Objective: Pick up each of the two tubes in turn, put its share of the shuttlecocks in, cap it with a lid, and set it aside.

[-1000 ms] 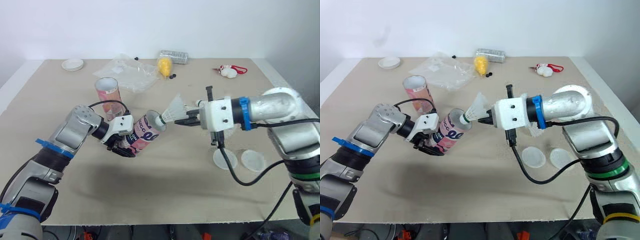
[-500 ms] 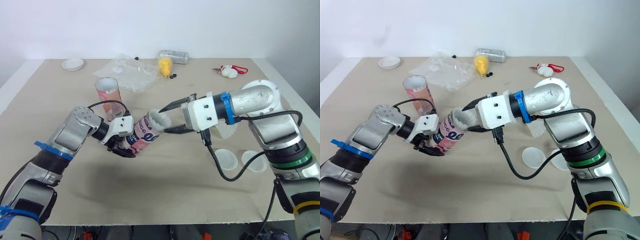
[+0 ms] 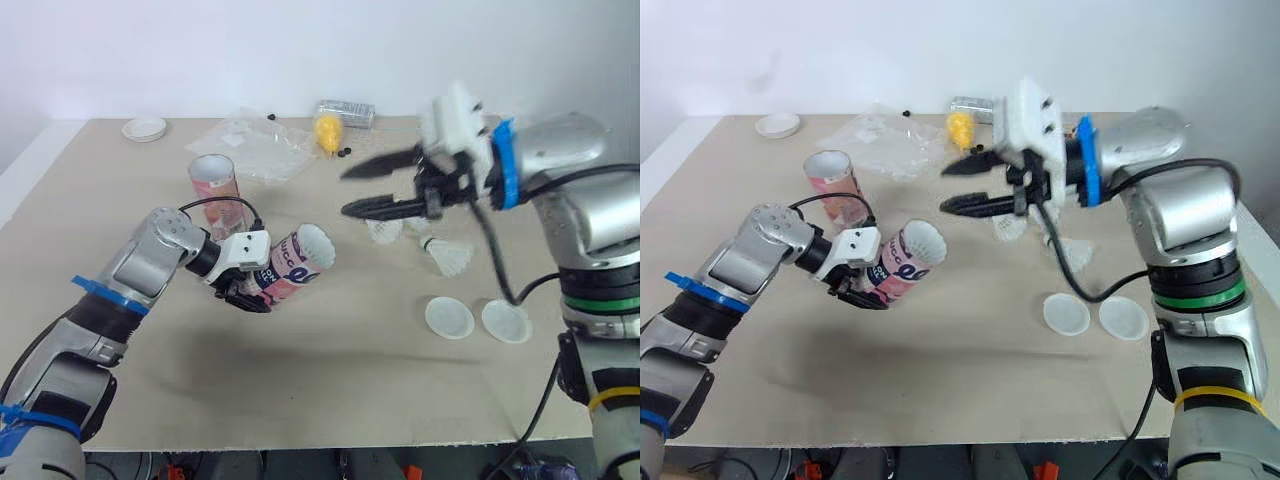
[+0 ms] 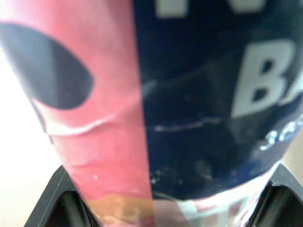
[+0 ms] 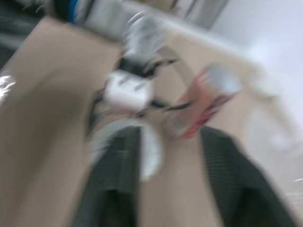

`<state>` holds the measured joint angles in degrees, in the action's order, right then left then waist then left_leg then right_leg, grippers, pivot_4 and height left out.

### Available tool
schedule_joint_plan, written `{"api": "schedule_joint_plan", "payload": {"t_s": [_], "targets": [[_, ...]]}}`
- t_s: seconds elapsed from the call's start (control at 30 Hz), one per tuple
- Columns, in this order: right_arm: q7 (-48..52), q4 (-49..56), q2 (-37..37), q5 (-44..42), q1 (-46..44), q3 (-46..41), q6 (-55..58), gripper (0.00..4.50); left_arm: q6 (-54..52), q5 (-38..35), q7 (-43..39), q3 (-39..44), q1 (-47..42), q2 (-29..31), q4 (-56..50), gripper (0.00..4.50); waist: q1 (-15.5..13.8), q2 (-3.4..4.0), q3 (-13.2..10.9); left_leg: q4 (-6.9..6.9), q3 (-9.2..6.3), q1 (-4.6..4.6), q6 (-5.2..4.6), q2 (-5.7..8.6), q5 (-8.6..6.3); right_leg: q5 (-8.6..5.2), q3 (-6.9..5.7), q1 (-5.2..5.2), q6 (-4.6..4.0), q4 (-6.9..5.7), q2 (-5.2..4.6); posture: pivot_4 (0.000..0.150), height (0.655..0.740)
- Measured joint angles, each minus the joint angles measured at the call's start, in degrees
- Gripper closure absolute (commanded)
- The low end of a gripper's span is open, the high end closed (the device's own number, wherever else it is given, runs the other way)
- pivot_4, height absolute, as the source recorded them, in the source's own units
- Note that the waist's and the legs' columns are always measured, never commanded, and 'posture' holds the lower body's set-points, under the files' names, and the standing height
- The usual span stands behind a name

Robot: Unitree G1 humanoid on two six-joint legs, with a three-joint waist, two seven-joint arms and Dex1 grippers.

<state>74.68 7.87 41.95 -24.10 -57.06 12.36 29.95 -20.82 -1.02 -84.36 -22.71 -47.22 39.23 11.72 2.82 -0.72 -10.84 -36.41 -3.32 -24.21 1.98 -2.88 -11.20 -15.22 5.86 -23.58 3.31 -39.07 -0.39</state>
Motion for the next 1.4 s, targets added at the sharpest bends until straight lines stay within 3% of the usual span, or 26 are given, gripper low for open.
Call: {"api": "schedule_joint_plan", "payload": {"t_s": [0.23, 0.53, 0.77, 1.07, 1.4], "targets": [[1.7, -0.9, -2.5, 7.9, -0.2, 8.8, -5.3, 4.45, 0.5, 0.3, -1.6, -0.3, -0.8, -0.2, 0.8, 1.45, 0.0, 0.01, 0.0, 0.04, 0.0, -0.05, -0.01, -0.01, -0.01, -0.03, -0.01, -0.05, -0.06, -0.01, 0.0, 0.15, 0.74], [6.5, -14.0, -8.8, 21.6, -6.7, 19.5, -19.3, 4.45, 0.4, 0.8, -2.6, -1.5, -2.2, -1.6, 1.6, 1.45, 0.1, 0.01, 0.0, 0.04, 0.0, -0.05, -0.01, -0.02, -0.01, -0.02, -0.01, -0.1, -0.07, -0.03, 0.03, 0.15, 0.74], [9.3, -19.7, -13.2, 26.7, -9.9, 21.5, -26.2, 4.45, -0.9, 0.8, -2.5, -1.5, -2.2, -1.6, 1.6, 1.45, 0.1, 0.02, 0.0, 0.04, -0.02, 0.02, 0.0, -0.04, -0.01, 0.13, -0.04, -0.03, -0.34, -0.05, 0.05, 0.15, 0.74], [11.3, -22.1, -15.6, 27.6, -10.1, 19.7, -26.9, 4.45, -1.9, 1.0, -2.1, -1.5, -1.9, -1.3, 1.1, 1.45, 0.3, 0.02, 0.0, 0.04, -0.03, 0.21, 0.0, -0.14, 0.0, 0.13, -0.04, 0.08, -0.34, -0.12, 0.19, 0.15, 0.74], [14.0, -17.0, -10.7, 19.1, -8.9, 12.7, -16.6, 4.45, -2.0, -0.3, -1.7, -1.1, -0.5, -1.2, -1.1, 1.45, -0.1, 0.04, 0.0, 0.04, -0.07, 0.03, 0.0, -0.11, 0.0, 0.14, -0.08, 0.02, -0.4, -0.08, 0.13, 0.15, 0.74]]}}
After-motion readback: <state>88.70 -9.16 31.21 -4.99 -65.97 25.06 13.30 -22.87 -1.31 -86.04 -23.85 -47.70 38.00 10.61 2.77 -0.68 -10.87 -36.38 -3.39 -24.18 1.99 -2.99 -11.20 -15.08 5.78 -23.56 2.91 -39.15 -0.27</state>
